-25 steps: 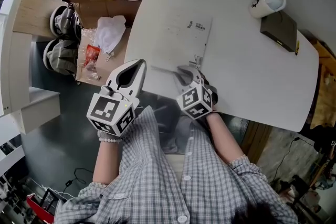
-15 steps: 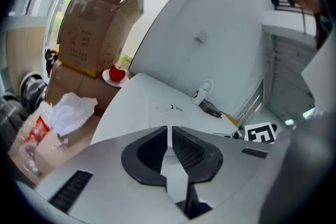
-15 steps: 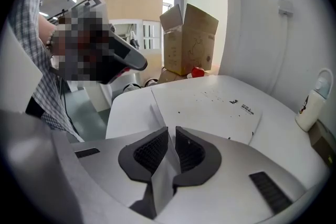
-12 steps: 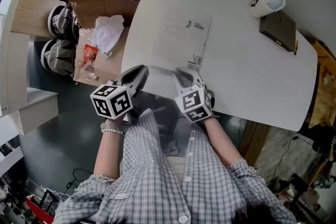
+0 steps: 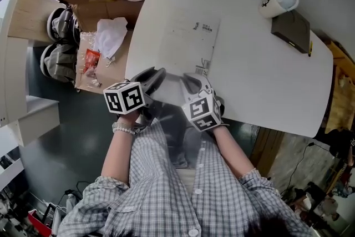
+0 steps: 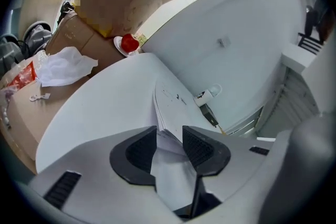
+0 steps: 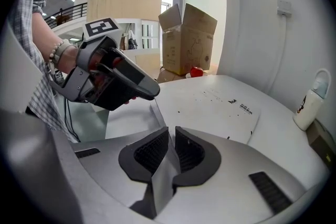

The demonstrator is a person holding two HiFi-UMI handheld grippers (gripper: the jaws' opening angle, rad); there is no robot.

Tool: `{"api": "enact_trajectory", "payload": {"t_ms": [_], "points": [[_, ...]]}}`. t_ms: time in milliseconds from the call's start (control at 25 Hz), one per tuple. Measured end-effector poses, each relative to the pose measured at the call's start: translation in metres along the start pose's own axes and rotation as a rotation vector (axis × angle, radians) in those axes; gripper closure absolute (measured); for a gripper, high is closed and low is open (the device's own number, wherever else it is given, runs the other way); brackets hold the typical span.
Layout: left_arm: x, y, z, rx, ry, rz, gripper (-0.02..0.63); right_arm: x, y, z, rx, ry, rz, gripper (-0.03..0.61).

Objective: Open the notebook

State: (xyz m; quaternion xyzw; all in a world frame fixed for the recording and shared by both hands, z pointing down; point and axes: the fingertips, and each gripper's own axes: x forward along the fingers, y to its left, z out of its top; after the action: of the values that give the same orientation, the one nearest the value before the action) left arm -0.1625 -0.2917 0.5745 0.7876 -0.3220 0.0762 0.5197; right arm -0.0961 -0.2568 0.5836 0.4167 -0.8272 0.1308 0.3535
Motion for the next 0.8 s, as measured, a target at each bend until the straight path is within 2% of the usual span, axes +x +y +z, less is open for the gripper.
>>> {"api": "enact_trajectory", "payload": {"t_ms": [120, 200, 280, 520, 640, 800], "points": [[0.006, 0.001, 0.001, -0.027, -0.012, 0.011, 0.479, 0.000, 0.000, 0.000, -0.007, 0.004, -0.006, 0.528], [0.009, 0.003, 0.003, -0.017, -0.010, 0.027, 0.485, 0.000, 0.001, -0.001, -0.026, 0.015, -0.009, 0.528], [0.010, 0.003, 0.004, 0.001, -0.005, 0.041, 0.535, 0.002, 0.002, -0.002, -0.066, 0.036, -0.015, 0.526], [0.008, -0.002, 0.005, -0.053, -0.038, 0.026, 0.575, 0.001, 0.007, 0.002, -0.191, 0.067, -0.058, 0.526], [0.007, -0.008, 0.005, -0.040, -0.035, 0.020, 0.580, 0.001, 0.008, 0.012, -0.200, 0.047, -0.078, 0.523], [0.007, -0.019, 0.009, -0.003, -0.016, 0.012, 0.581, 0.006, 0.007, 0.021, -0.207, 0.013, -0.113, 0.477]]}}
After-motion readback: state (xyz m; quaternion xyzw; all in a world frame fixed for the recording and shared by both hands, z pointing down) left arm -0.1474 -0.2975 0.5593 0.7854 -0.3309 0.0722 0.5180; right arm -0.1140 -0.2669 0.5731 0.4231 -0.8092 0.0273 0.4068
